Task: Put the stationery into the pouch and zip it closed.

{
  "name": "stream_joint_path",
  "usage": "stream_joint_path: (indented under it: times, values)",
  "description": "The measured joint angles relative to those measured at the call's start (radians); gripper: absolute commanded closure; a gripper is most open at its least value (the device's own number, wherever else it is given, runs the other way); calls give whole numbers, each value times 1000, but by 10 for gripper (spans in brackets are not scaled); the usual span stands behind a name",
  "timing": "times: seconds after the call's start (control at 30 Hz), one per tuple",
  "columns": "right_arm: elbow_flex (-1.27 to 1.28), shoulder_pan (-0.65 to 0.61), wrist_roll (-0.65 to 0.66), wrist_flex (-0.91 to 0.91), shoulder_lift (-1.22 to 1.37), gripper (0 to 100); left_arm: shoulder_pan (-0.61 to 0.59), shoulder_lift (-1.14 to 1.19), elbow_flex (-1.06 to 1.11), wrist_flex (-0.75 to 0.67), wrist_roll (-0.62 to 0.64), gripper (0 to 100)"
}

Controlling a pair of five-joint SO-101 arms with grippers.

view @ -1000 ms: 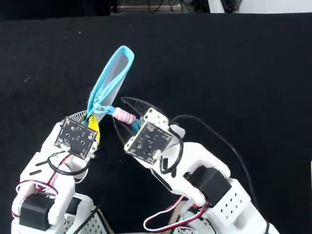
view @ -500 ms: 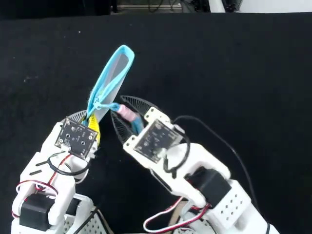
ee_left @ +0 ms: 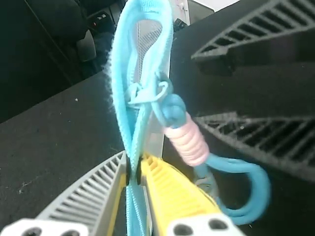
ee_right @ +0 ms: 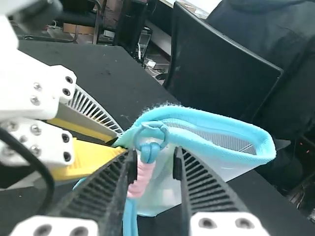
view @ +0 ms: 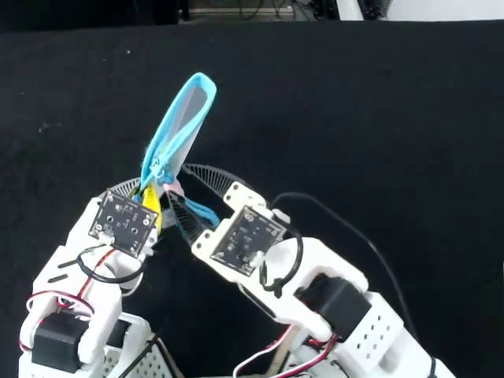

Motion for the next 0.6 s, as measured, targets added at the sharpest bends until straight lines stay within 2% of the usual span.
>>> stream_joint_path:
  times: [0.27,0.6]
  values:
    - [6,-2,0,-101,104,872,0,0,0,2,0,971]
    - [6,-2,0,-117,170,872,0,0,-2,5,0,971]
